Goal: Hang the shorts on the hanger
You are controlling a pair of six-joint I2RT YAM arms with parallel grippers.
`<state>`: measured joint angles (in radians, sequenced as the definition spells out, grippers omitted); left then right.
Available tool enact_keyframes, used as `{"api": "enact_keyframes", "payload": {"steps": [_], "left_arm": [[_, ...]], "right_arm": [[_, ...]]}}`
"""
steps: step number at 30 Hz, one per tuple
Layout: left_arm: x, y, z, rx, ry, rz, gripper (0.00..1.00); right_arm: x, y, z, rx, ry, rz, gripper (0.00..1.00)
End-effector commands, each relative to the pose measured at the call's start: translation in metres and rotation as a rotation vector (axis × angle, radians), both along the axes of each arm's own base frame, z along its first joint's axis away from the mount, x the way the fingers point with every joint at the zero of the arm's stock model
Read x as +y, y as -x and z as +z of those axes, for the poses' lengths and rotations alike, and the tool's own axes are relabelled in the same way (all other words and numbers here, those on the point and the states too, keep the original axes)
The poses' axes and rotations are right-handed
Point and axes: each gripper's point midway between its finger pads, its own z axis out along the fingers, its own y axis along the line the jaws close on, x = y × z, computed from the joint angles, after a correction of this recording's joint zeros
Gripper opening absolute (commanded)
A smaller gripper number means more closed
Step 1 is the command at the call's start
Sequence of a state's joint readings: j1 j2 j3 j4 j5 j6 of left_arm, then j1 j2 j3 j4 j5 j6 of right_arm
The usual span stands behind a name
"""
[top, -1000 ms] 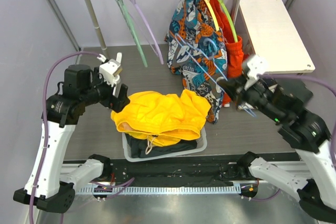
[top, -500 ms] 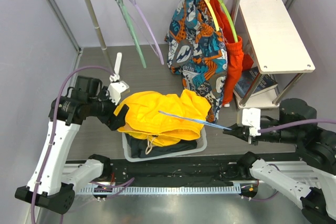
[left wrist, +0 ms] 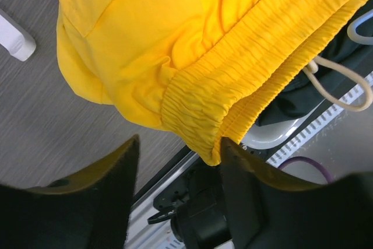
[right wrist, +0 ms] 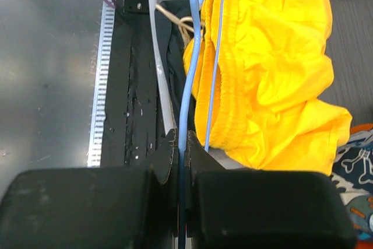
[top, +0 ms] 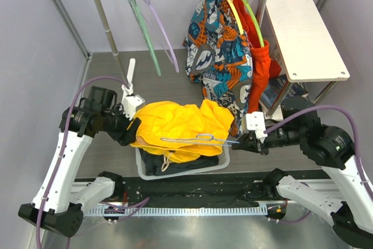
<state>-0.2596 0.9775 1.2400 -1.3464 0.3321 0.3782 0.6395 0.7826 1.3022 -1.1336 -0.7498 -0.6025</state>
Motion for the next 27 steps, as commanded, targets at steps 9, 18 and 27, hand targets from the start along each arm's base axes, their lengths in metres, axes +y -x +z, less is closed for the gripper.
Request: {"api": "enact_keyframes", "payload": {"steps": [9, 18, 27], "left_arm": [[0.001, -0.016, -0.001, 0.053, -0.03, 0.053, 0.06], [-0.003, -0.025, 0.013, 0.052, -0.008, 0.095, 0.0], [0.001, -0.024, 0.013, 0.046, -0.024, 0.105, 0.0]], "right_arm": [[0.052, -0.027, 0.022, -0.023, -0.136, 0.056, 0.01], [0.084, -0.038, 0.013, -0.075, -0.108, 0.011, 0.01], [0.097, -0.05, 0.016, -0.107, -0.122, -0.026, 0.01]]}}
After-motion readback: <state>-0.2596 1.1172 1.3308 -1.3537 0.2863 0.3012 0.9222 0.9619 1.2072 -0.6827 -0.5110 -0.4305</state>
